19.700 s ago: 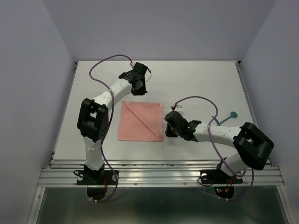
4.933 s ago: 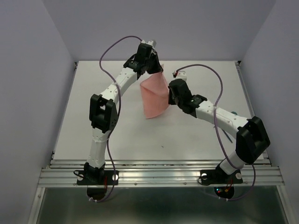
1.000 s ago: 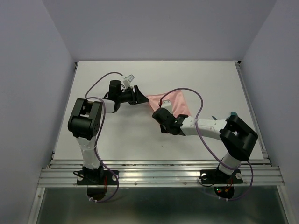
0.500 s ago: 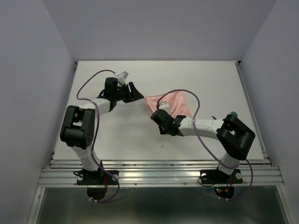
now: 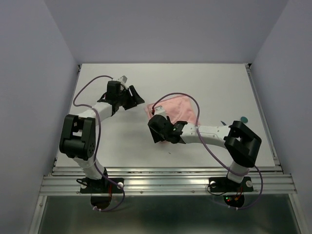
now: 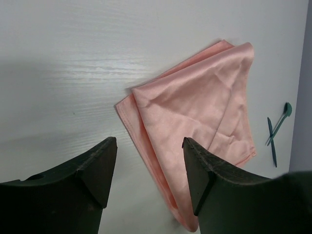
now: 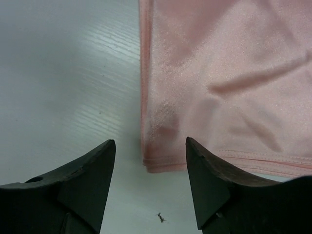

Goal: Fold the napkin into a case and place the utensils inside
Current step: Smooth out the lower triangle-folded napkin at the center of the board.

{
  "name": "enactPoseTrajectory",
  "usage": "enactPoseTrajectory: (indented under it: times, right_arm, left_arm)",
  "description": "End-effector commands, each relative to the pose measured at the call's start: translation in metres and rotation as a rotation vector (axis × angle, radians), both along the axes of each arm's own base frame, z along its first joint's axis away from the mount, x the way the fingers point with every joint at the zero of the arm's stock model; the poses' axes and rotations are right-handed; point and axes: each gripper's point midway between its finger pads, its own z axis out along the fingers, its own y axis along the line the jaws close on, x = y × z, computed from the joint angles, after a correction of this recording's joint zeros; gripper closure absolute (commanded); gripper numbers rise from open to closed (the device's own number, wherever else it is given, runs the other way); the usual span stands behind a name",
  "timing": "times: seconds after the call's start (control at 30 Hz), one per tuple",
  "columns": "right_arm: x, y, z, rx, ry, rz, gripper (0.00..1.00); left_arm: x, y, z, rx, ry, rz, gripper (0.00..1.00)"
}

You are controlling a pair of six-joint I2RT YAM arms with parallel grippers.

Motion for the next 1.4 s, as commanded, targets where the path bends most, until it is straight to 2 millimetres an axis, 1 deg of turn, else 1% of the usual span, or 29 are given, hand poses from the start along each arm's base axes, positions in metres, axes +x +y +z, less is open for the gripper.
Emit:
enactPoseTrajectory:
  times: [0.0, 0.03, 0.07, 0.17, 0.2, 0.23, 0.27, 0.3, 0.33, 0.37, 0.4, 0.43, 0.47, 0.53, 0.57, 0.6, 0.67, 0.7, 0.73, 0.83, 0.87, 0.93, 0.97, 1.03, 1.07, 1.17, 1.2, 1.23, 1.37]
  right_arm:
    - [0.01, 0.017, 0.058, 0.112, -0.102, 0.022, 0.34]
    - [0.015, 0.014, 0.069, 0.121, -0.127, 0.014, 0.34]
    - [0.018, 0.012, 0.072, 0.127, -0.127, 0.009, 0.35]
    - [0.031, 0.006, 0.073, 0.165, -0.099, -0.015, 0.38]
    - [0.04, 0.003, 0.074, 0.175, -0.097, -0.038, 0.39]
    - [0.044, 0.005, 0.068, 0.171, -0.079, -0.037, 0.41]
    - [0.045, 0.009, 0.067, 0.172, -0.074, -0.033, 0.43]
    - [0.053, 0.008, 0.066, 0.172, -0.072, -0.044, 0.44]
    - [0.063, 0.011, 0.072, 0.191, -0.076, -0.055, 0.47]
    - [0.069, 0.011, 0.07, 0.193, -0.072, -0.064, 0.48]
    - [0.076, 0.011, 0.059, 0.185, -0.051, -0.076, 0.49]
    - [0.088, 0.012, 0.063, 0.207, -0.048, -0.09, 0.5]
    - [0.093, 0.013, 0.054, 0.199, -0.034, -0.094, 0.5]
    - [0.099, 0.019, 0.054, 0.195, -0.041, -0.081, 0.5]
    - [0.104, 0.026, 0.06, 0.205, -0.051, -0.073, 0.5]
    - [0.107, 0.029, 0.049, 0.188, -0.038, -0.068, 0.5]
    - [0.112, 0.039, 0.048, 0.192, -0.036, -0.05, 0.5]
    - [0.113, 0.041, 0.045, 0.188, -0.031, -0.047, 0.5]
    - [0.115, 0.042, 0.035, 0.175, -0.021, -0.049, 0.5]
    - [0.122, 0.048, 0.033, 0.175, -0.027, -0.051, 0.5]
    - [0.123, 0.049, 0.026, 0.164, -0.022, -0.054, 0.5]
    - [0.129, 0.052, 0.027, 0.162, -0.033, -0.057, 0.5]
    - [0.13, 0.053, 0.02, 0.15, -0.029, -0.059, 0.51]
    - [0.135, 0.054, 0.02, 0.14, -0.041, -0.061, 0.51]
    - [0.137, 0.053, 0.014, 0.123, -0.039, -0.066, 0.51]
    - [0.14, 0.055, 0.007, 0.105, -0.037, -0.061, 0.53]
    - [0.141, 0.056, 0.009, 0.108, -0.039, -0.061, 0.54]
    - [0.141, 0.056, 0.004, 0.096, -0.035, -0.061, 0.55]
    - [0.144, 0.057, 0.003, 0.097, -0.039, -0.065, 0.68]
  left_arm:
    - [0.006, 0.012, 0.036, 0.014, -0.067, 0.051, 0.33]
    - [0.005, 0.013, 0.032, 0.021, -0.051, 0.057, 0.34]
    - [0.004, 0.013, 0.031, 0.018, -0.046, 0.059, 0.34]
    - [0.0, 0.01, 0.019, 0.026, -0.014, 0.07, 0.44]
    - [-0.001, 0.01, 0.016, 0.025, -0.002, 0.075, 0.57]
    - [-0.001, 0.008, 0.009, 0.028, 0.013, 0.079, 0.64]
    - [-0.001, 0.006, 0.006, 0.026, 0.02, 0.074, 0.71]
    - [0.001, 0.003, 0.007, 0.022, 0.017, 0.07, 0.76]
    - [0.001, -0.002, 0.001, 0.025, 0.035, 0.069, 0.89]
    - [0.001, -0.004, -0.003, 0.022, 0.048, 0.069, 0.96]
    - [0.004, -0.007, -0.002, 0.016, 0.048, 0.065, 1.0]
    - [0.005, -0.009, -0.006, 0.018, 0.058, 0.063, 1.0]
    - [0.006, -0.011, -0.013, 0.02, 0.076, 0.071, 1.0]
    - [0.008, -0.012, -0.019, 0.017, 0.09, 0.073, 1.0]
    - [0.009, -0.013, -0.026, 0.021, 0.105, 0.079, 1.0]
    - [0.011, -0.013, -0.029, 0.022, 0.107, 0.082, 1.0]
    - [0.013, -0.015, -0.037, 0.02, 0.122, 0.079, 1.0]
    - [0.014, -0.016, -0.039, 0.017, 0.124, 0.075, 1.0]
    - [0.015, -0.017, -0.04, 0.013, 0.125, 0.075, 1.0]
    - [0.018, -0.02, -0.045, 0.002, 0.129, 0.068, 1.0]
    - [0.018, -0.02, -0.05, 0.004, 0.137, 0.066, 1.0]
    - [0.02, -0.022, -0.05, 0.0, 0.138, 0.063, 1.0]
    - [0.021, -0.023, -0.051, -0.003, 0.137, 0.059, 1.0]
    - [0.022, -0.023, -0.052, -0.004, 0.136, 0.06, 1.0]
    - [0.022, -0.023, -0.052, -0.003, 0.137, 0.059, 1.0]
    - [0.021, -0.023, -0.054, -0.003, 0.141, 0.056, 1.0]
    - [0.021, -0.024, -0.054, -0.006, 0.141, 0.055, 1.0]
    - [0.022, -0.024, -0.053, -0.008, 0.139, 0.053, 1.0]
    - [0.022, -0.025, -0.052, -0.013, 0.134, 0.049, 1.0]
